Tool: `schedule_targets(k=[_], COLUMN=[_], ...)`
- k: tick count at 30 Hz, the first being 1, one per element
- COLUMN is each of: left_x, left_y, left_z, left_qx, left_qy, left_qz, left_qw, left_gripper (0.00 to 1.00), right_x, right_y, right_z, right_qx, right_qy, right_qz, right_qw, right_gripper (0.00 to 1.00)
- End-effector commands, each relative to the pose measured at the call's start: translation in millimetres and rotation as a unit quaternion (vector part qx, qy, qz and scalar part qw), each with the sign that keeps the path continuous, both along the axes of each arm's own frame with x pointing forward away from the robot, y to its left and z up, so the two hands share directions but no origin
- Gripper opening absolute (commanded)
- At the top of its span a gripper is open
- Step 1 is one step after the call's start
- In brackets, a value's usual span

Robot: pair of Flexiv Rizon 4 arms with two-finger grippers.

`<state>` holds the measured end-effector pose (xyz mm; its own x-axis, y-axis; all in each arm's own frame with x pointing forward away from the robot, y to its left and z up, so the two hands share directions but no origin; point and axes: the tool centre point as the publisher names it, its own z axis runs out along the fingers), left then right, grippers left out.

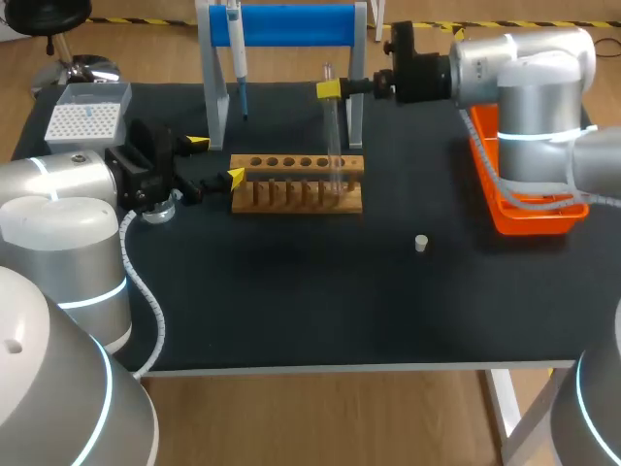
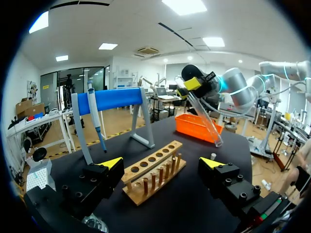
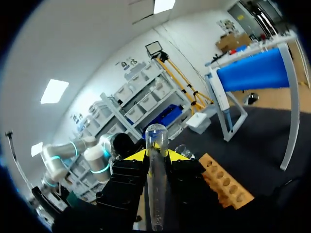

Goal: Invert the test tube, pick up the pipette, mount the tip to pipette, aspirate from beaker and dispense into the tube, eject the tip, return the pipette, and cap with the stopper.

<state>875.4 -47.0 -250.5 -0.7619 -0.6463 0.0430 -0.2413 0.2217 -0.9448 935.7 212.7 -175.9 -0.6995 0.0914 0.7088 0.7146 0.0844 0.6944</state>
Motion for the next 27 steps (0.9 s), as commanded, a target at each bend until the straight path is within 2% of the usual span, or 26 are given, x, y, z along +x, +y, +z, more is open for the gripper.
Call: schedule_targets(k=[1,3,6,15,17,19,21,22,27], left_x=[-0.2,-0.2,-0.2,-0.2,-0.2,-0.2,-0.2,-0.2,-0.2], left_y=[-1.0,-1.0,-1.0,-1.0,-1.0,-1.0,-1.0,-1.0,-1.0], left_z=[-0.8,-0.8,-0.8,-0.8,-0.8,-0.8,-0.8,-0.8,-0.8], left_qx=[0.0,0.0,0.0,0.0,0.0,0.0,0.0,0.0,0.0], left_qy=[-0.001,-0.001,-0.001,-0.001,-0.001,-0.001,-0.001,-0.001,-0.001], left_qz=[0.002,0.002,0.002,0.002,0.002,0.002,0.002,0.002,0.002], left_qw=[1.0,1.0,1.0,1.0,1.0,1.0,1.0,1.0,1.0], left_gripper=[1.0,1.0,1.0,1.0,1.0,1.0,1.0,1.0,1.0], right_x=[2.4,2.1,2.3,0.5,-0.5,-2.3,-4.1,-5.1,-9.2], right_y=[-0.1,-0.2,-0.5,-4.1,-5.5,-6.8,-8.5,-9.1,-13.7], right_z=[1.2,1.0,0.6,-2.6,-4.0,-5.9,-8.6,-10.0,-15.6], right_qx=[0.003,0.013,0.029,0.066,0.068,0.078,0.077,0.082,0.092], right_qy=[0.314,0.342,0.366,0.414,0.413,0.428,0.416,0.423,0.421], right_qz=[-0.011,-0.007,-0.006,0.01,0.009,0.013,0.007,0.009,0.007], right_qw=[0.949,0.94,0.93,0.908,0.908,0.901,0.906,0.903,0.902], right_gripper=[0.0,0.0,0.0,0.0,0.0,0.0,0.0,0.0,0.0])
